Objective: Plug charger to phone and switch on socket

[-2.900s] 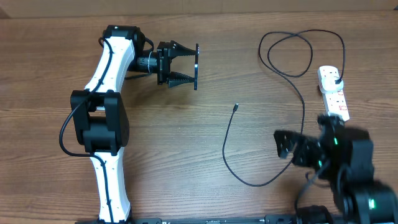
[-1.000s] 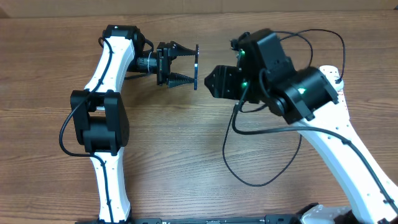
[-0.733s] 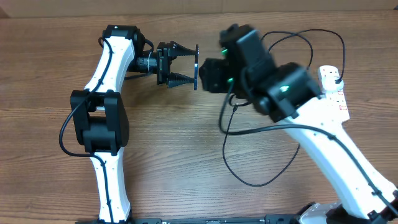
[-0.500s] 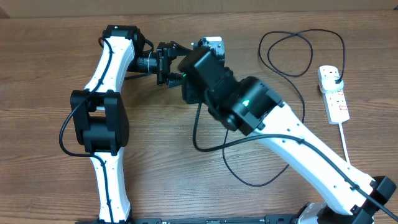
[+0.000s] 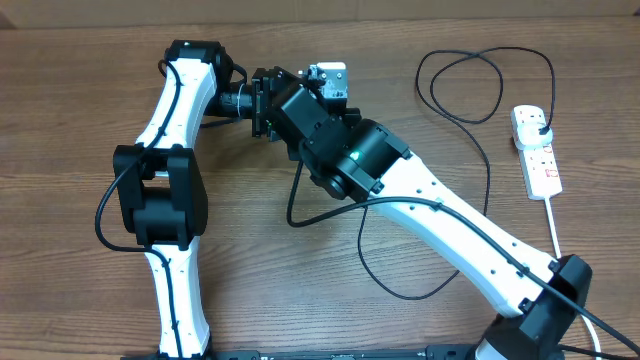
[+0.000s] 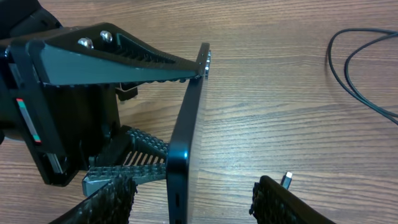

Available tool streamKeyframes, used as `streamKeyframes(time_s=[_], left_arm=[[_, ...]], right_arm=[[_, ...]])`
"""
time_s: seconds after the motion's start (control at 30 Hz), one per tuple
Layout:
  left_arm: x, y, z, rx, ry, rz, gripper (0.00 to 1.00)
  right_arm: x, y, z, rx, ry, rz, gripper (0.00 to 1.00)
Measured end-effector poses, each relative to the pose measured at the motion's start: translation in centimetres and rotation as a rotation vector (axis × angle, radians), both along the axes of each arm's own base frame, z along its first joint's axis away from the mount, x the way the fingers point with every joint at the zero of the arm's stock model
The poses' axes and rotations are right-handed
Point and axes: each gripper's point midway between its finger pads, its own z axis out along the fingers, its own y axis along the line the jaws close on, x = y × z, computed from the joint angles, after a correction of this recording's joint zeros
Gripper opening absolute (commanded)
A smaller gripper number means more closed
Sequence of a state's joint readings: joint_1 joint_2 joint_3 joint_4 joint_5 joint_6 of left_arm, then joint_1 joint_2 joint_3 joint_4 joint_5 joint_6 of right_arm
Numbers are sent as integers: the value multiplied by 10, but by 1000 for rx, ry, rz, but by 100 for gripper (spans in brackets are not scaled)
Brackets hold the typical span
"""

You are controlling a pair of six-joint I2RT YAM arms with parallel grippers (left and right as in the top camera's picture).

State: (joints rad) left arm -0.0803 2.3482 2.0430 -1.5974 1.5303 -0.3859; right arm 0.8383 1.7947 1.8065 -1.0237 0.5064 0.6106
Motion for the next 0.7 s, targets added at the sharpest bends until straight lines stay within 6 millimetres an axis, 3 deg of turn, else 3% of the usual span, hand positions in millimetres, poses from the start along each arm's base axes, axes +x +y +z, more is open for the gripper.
streamKeyframes(time_s=[0.1,0.7], left_arm=[[0,0,0,0,0,0,61],[-1,0,1,1,21,0,61]], right_arm=[[1,0,1,1,-5,-2,57],[4,2,4,15,-24,-8,53]])
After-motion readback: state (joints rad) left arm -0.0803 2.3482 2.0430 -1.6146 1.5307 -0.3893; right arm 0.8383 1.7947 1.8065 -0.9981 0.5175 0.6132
